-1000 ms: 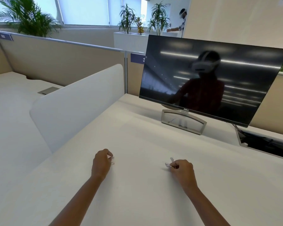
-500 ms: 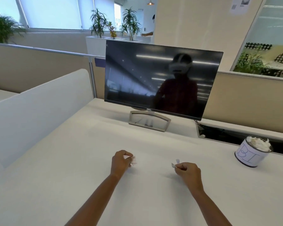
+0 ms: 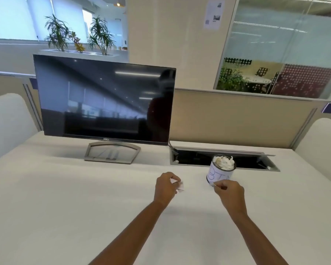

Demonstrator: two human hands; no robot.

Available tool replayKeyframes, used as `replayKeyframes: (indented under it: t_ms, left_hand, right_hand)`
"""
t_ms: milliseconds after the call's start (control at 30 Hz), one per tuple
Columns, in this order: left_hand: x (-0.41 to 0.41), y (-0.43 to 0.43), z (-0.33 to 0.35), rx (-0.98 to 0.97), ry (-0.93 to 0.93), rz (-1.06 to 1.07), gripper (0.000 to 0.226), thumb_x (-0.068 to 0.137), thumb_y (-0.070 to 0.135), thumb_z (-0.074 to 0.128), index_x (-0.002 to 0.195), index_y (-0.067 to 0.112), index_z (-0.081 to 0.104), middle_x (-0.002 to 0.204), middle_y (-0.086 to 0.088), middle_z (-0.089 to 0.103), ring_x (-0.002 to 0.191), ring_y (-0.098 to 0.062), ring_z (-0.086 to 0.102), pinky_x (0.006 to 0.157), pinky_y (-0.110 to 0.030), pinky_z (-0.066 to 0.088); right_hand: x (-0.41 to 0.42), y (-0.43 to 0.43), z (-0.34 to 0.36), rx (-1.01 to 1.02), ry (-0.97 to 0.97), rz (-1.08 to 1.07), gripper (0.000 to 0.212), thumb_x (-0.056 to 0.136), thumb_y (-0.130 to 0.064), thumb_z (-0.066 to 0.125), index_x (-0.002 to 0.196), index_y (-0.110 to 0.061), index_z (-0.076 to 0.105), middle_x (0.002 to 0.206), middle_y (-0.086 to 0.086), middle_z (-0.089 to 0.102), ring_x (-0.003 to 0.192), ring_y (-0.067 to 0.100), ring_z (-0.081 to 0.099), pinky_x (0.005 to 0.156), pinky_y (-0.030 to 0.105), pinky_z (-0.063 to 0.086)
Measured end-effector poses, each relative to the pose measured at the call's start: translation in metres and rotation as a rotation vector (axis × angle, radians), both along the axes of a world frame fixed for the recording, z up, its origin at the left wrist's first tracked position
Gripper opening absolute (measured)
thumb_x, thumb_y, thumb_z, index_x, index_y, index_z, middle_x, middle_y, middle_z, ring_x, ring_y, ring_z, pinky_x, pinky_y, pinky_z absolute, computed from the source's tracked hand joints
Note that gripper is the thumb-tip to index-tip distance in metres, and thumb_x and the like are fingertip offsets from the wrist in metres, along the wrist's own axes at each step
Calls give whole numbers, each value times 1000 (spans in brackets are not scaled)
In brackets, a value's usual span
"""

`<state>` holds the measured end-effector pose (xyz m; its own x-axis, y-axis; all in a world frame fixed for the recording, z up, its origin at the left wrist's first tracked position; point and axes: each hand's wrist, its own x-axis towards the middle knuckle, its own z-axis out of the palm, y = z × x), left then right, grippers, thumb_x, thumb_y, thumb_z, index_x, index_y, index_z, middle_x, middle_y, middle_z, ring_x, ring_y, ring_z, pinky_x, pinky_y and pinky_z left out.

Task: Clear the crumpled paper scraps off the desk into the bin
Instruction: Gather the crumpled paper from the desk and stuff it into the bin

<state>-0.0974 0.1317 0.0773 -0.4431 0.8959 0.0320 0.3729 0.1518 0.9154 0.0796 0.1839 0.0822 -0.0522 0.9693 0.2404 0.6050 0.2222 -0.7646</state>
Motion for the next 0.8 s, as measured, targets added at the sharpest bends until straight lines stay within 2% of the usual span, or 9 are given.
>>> replayKeyframes:
  t_ms: [100,200,233,300,367,433,533,667,800]
  left_hand:
    - [38,36,11,24,51,-49,11,86,-3,56,90,-4,66,107,-22,64,67,-24,55,49,-13,44]
    - [70,66,23,63,56,-68,11,86,-2,57,93,-6,65,107,-20,64,79,-27,58,70,-34,52]
    - [78,75,26,74,64,-72,11,87,-2,57,93,-5,64,106,-19,64,80,-25,58,72,-35,52]
    - [89,93,31,92,92,-71,11,88,0,57,94,-5,64,102,-16,63,79,-21,56,61,-22,46]
    - [99,110,34,99,116,-50,11,88,0,56,94,-3,65,103,-13,64,88,-24,59,62,-14,38]
    - [107,124,37,104,126,-31,11,88,-1,55,93,-2,65,105,-14,66,96,-23,61,71,-16,38]
    - [116,142,39,91,194,-24,12,88,-3,53,92,-1,65,105,-14,66,89,-19,57,68,-17,36]
    - [121,161,34,60,296,-17,21,88,-7,45,95,1,63,108,-16,63,87,-20,56,71,-28,44]
    - [125,171,23,86,339,-66,29,91,-5,40,106,1,63,112,-16,63,97,-23,60,87,-33,53]
  right_hand:
    - [27,26,12,34,-25,-33,12,81,4,62,88,6,72,89,20,72,83,32,65,69,28,44]
    - [46,50,21,74,-108,-20,11,81,5,58,81,7,69,83,20,70,72,28,59,64,31,42]
    - [51,58,24,85,-132,-11,12,81,6,56,80,7,68,82,20,69,71,26,56,63,29,39]
    - [56,73,29,92,-170,3,14,81,7,54,82,7,68,83,19,69,72,26,57,63,27,38]
    - [59,89,32,90,-194,15,16,82,7,52,83,6,68,85,19,70,74,27,59,63,28,40]
    - [57,104,34,80,-229,38,16,82,6,51,83,5,67,88,20,69,81,32,62,66,29,41]
    - [51,120,35,86,-298,72,18,82,5,47,86,1,65,93,18,68,87,32,61,67,27,38]
    - [41,132,32,141,-361,125,25,85,2,40,103,-5,55,97,16,65,78,28,54,61,31,36]
    - [34,140,20,189,-468,176,28,90,-6,46,118,-7,48,108,14,65,93,29,62,67,31,44]
